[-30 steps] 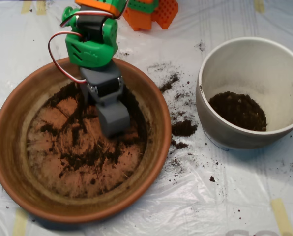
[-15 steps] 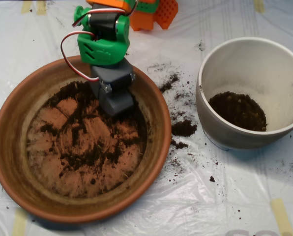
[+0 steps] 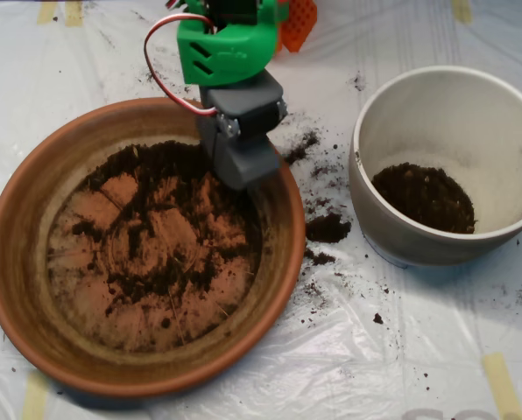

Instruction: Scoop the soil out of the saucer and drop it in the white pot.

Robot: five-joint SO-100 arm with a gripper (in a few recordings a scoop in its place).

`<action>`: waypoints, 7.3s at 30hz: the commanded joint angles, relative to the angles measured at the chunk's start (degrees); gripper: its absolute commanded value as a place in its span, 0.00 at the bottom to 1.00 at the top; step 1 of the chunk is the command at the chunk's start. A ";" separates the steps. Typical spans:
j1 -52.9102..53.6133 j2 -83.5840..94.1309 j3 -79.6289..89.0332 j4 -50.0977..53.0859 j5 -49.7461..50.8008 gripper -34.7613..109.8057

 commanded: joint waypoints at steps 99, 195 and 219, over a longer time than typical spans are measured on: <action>13.36 -11.25 -8.79 -3.78 22.68 0.55; -23.91 86.04 61.00 -12.22 32.61 0.24; -22.59 86.04 61.08 -12.30 34.01 0.24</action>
